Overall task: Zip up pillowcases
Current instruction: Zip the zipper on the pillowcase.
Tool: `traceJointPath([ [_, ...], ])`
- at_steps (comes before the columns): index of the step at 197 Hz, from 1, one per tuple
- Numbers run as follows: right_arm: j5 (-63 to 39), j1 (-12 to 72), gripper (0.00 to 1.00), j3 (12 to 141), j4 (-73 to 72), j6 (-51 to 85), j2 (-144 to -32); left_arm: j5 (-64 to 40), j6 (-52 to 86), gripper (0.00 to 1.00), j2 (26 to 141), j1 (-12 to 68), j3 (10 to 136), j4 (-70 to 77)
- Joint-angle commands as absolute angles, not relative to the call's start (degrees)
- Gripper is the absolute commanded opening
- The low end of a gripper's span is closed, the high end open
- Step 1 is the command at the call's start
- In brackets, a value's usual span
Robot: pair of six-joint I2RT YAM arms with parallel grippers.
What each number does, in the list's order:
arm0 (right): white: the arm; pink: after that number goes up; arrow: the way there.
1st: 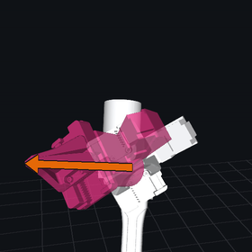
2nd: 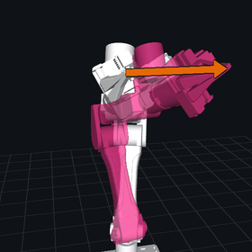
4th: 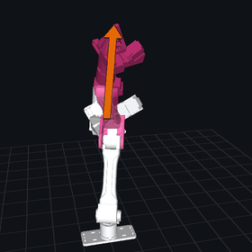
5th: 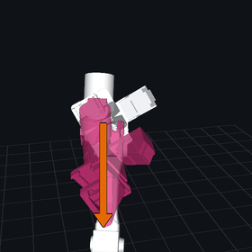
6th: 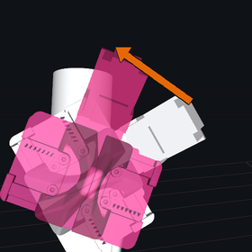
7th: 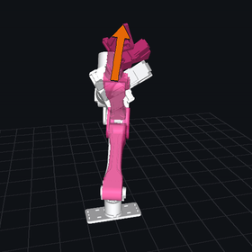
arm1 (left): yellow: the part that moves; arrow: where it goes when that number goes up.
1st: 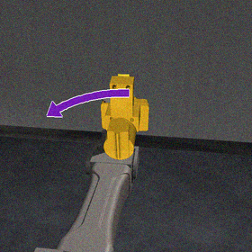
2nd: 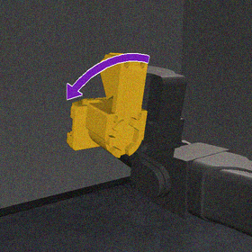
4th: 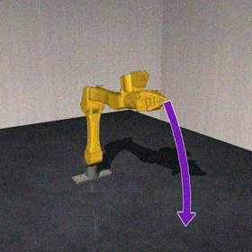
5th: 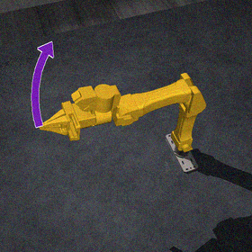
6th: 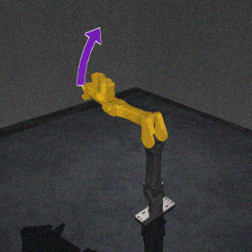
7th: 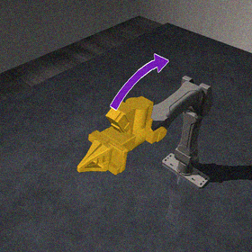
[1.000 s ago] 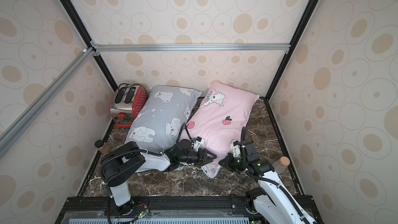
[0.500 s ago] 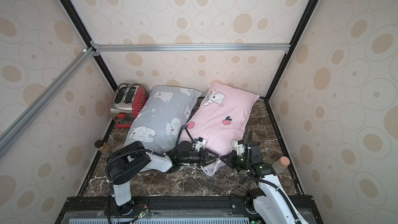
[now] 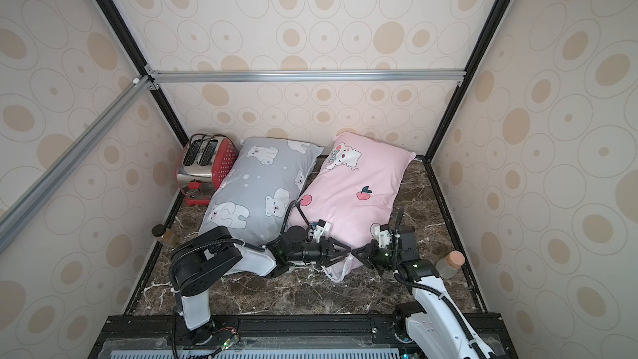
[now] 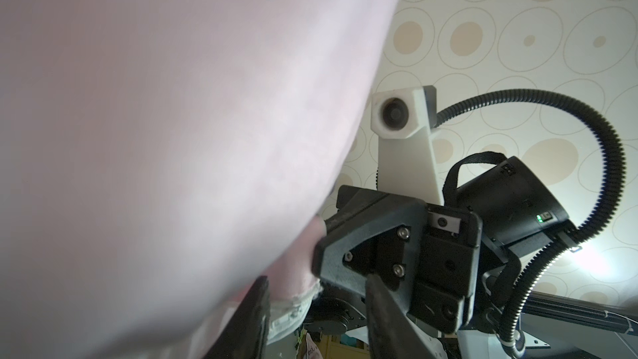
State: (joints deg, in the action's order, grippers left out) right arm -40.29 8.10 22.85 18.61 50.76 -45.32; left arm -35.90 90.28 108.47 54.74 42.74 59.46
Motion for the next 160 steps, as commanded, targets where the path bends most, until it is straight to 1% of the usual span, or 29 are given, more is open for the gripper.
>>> traceJointPath([
  [1,-40.08,7.32,0.00,23.07,19.14,49.41,-45.36,-36.24,91.60,0.43,109.05,55.04,42.63,61.35],
  [35,-40.05,6.35,0.00,22.85,19.64,49.03,-44.90,-36.29,91.82,0.40,109.47,55.04,42.94,61.17],
  [96,-40.16,6.16,0.00,22.32,18.89,48.94,-45.60,-36.50,92.19,0.38,110.30,55.28,43.73,61.09],
  [160,-40.45,5.89,0.00,22.15,19.07,48.43,-45.66,-35.97,92.47,0.30,110.57,55.28,43.58,60.82],
])
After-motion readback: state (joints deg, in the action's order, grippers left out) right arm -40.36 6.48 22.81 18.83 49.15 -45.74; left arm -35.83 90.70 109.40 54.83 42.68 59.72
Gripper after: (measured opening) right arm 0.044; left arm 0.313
